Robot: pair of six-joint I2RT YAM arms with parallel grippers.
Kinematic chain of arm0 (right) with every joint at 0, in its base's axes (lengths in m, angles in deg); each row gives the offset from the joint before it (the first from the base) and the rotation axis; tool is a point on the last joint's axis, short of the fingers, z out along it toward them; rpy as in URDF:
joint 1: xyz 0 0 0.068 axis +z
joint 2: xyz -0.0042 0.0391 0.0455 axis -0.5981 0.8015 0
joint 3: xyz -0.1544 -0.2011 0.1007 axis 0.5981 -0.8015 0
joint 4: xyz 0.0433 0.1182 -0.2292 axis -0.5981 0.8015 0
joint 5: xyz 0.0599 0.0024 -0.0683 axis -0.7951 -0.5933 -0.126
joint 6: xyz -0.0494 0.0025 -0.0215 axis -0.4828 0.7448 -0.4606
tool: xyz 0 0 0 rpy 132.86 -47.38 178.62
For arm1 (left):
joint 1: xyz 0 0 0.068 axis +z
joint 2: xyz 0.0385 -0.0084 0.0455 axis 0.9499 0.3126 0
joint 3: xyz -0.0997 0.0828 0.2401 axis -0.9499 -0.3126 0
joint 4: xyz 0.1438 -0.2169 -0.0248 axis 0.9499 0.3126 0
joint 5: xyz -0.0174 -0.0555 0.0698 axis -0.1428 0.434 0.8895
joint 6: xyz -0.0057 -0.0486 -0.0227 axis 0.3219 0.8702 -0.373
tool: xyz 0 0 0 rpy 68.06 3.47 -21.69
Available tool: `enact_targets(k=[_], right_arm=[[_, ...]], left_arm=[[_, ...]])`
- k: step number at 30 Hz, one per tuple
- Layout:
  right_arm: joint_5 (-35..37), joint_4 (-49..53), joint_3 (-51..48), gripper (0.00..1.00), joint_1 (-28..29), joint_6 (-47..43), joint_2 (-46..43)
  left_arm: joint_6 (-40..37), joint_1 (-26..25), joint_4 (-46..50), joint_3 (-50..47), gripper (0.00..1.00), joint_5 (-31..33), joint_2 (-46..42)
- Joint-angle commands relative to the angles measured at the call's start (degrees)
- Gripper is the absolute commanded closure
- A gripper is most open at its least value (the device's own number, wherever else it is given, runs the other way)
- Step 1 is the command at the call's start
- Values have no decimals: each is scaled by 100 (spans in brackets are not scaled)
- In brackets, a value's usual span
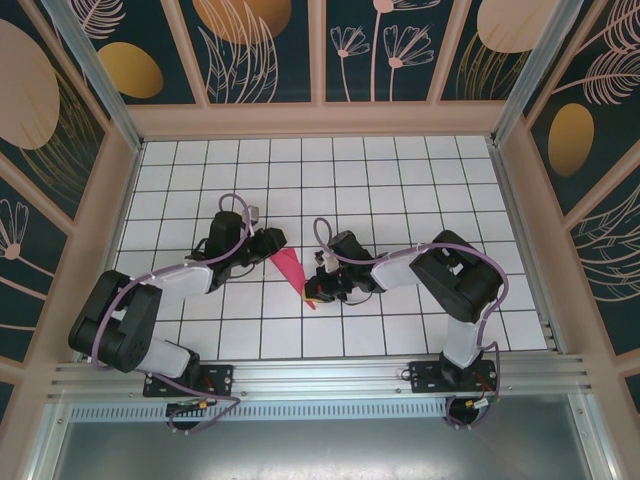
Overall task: Fold a paper plane with a square sheet of paper (pick it up from the middle)
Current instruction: Fold the wing for the fifth time at the center of the table.
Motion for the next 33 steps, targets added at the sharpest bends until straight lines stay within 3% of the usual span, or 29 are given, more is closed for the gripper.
enact_targets(k=[1,15,24,33], right_arm=[[975,657,-209,100,272,-115,799],[1026,653,-226,100,272,-112,762],[985,794,-229,100,356,-254,573],[859,974,-267,100,511,-465,147]], left_arm=[[543,-73,-663,-340,68,-401,197],[1331,-329,-2406,-589,69,-1131,1406],[1190,-327,-2387,-1038,74,-296,2163],[1475,-322,-2868,-1433,78,-42,2482]])
